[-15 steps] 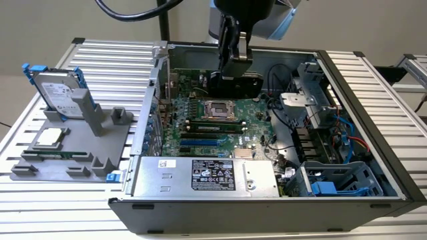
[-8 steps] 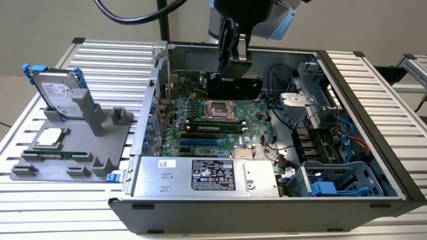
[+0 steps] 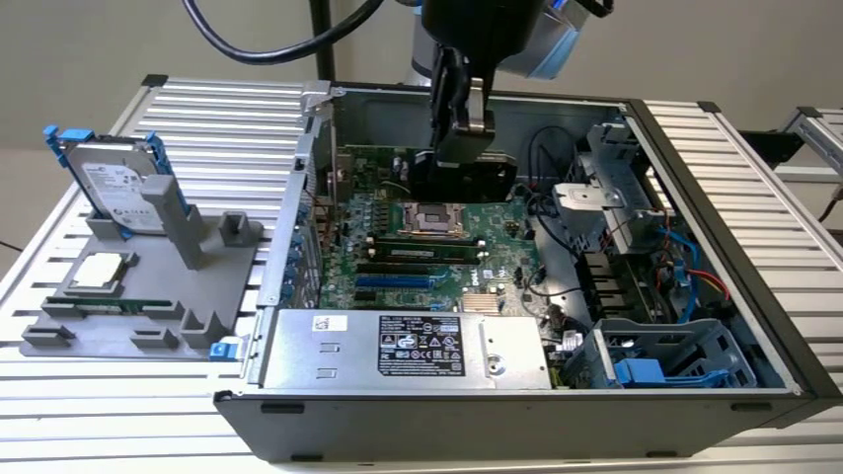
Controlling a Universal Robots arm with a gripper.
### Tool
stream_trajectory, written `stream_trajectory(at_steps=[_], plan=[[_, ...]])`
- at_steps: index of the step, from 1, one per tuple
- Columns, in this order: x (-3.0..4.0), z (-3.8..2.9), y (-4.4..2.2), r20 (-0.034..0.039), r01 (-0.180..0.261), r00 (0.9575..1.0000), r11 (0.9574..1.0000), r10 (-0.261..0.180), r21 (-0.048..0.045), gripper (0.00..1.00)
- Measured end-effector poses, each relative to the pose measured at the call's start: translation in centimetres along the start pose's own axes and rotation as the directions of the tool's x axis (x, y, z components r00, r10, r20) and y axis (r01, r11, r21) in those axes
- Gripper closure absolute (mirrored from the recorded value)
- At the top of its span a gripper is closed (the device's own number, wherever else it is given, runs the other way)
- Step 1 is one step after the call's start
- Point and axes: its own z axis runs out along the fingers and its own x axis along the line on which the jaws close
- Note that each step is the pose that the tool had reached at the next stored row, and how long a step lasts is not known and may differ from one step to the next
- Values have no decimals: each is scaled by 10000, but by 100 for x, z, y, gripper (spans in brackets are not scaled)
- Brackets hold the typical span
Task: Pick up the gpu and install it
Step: 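Insert the gpu into the slot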
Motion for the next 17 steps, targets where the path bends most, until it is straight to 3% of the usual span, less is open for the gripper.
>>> stream_trajectory(at_steps=[10, 17], plan=[[2, 101, -8, -28, -123, 9999, 9999, 123, 20, 100], [3, 170, -13, -6, -639, 9980, 9979, 639, 57, 100]])
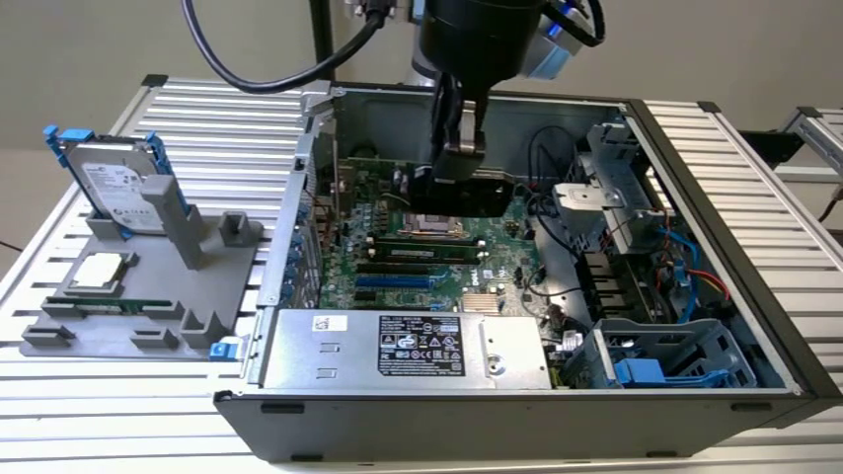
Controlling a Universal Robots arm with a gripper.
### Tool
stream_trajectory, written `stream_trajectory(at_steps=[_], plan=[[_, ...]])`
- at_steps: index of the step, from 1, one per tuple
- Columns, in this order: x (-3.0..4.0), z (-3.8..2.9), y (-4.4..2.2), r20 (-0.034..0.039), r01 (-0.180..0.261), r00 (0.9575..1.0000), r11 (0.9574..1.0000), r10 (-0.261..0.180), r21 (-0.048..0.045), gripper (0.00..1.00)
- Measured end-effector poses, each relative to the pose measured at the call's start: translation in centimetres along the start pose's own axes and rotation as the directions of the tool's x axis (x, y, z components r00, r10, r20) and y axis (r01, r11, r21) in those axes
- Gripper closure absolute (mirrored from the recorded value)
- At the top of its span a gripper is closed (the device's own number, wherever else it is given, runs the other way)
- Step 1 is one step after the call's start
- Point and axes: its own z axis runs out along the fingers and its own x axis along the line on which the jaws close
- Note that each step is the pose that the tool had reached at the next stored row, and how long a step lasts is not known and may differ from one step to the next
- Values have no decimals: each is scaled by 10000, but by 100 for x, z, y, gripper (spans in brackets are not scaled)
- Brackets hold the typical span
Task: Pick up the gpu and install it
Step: 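Insert the gpu into the slot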
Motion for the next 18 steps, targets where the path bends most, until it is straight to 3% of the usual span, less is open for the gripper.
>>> stream_trajectory(at_steps=[4, 18], plan=[[0, 24, -2, 11, -227, 9997, 9997, 227, 4, 100], [1, 59, -4, 14, -229, 9997, 9997, 229, 5, 100]])
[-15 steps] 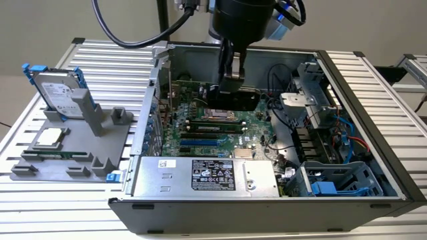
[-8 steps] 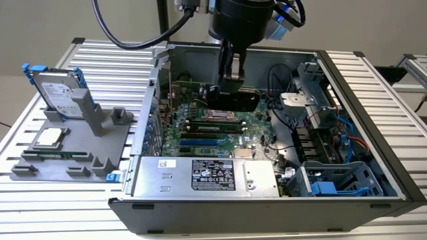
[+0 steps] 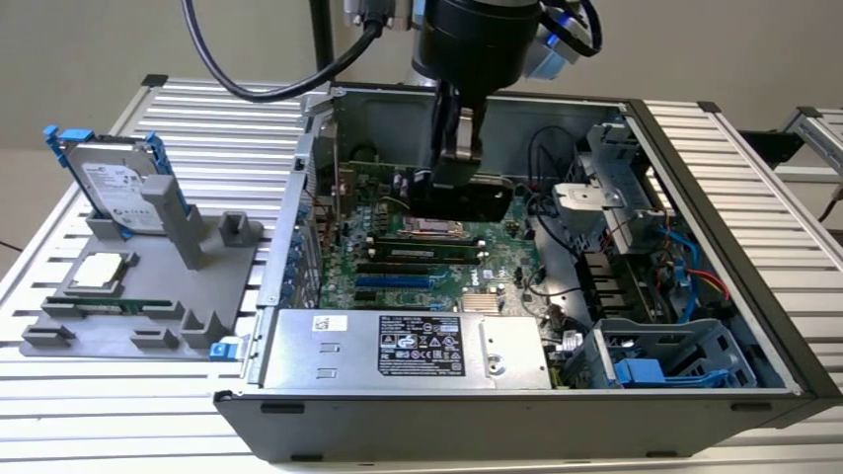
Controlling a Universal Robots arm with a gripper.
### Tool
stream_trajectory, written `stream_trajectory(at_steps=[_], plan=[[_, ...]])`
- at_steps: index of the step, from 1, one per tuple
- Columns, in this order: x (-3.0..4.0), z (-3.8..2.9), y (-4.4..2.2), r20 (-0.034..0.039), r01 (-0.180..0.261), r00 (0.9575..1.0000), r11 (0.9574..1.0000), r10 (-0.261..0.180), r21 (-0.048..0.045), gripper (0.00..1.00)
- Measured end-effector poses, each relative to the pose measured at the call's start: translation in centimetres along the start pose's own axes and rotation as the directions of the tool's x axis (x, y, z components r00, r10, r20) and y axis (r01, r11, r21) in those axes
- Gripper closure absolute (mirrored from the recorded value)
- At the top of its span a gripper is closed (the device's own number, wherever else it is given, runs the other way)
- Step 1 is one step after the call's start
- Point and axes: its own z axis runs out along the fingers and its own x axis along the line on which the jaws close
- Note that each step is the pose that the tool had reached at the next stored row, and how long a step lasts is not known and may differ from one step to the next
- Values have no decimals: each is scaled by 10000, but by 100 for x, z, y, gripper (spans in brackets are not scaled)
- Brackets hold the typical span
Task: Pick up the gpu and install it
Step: 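Insert the gpu into the slot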
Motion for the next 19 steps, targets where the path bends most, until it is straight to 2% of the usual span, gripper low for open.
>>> stream_trajectory(at_steps=[9, 19], plan=[[1, 105, -7, -19, -1, 10000, 10000, 1, 0, 100], [2, 201, -14, -76, -5, 10000, 10000, 5, 4, 100]])
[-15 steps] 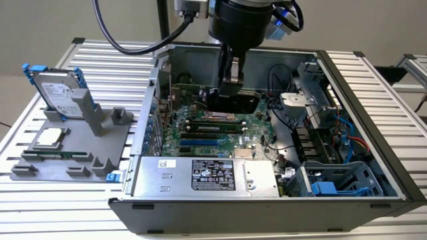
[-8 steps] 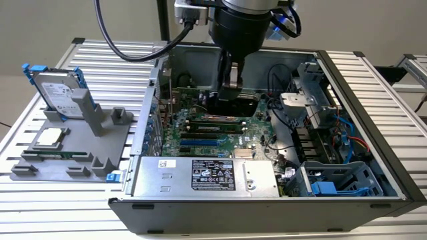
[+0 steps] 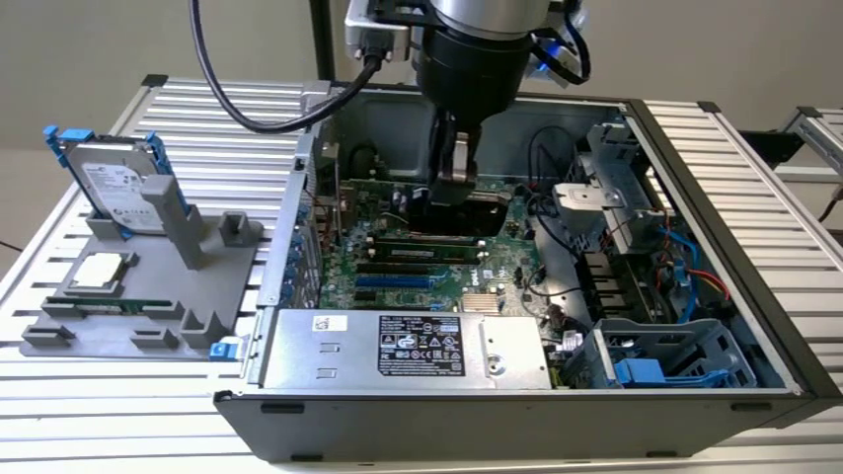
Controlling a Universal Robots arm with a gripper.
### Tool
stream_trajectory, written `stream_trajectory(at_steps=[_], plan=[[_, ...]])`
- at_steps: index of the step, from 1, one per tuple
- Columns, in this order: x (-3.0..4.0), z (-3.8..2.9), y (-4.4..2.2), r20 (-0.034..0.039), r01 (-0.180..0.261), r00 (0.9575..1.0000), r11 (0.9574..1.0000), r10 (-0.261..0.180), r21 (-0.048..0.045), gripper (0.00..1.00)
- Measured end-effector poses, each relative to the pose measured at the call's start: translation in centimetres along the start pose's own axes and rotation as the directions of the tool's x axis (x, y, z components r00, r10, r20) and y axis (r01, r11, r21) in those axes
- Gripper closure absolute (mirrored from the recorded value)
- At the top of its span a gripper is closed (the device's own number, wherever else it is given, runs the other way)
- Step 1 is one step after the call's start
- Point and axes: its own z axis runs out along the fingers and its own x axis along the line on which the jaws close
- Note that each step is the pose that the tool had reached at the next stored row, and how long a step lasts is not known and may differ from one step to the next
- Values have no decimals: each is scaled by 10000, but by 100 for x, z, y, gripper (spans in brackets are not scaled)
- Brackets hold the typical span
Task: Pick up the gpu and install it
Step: 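Insert the gpu into the slot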
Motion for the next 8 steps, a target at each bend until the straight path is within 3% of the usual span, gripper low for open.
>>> stream_trajectory(at_steps=[8], plan=[[0, 77, -5, -25, -1, 10000, 10000, 1, 11, 100]])
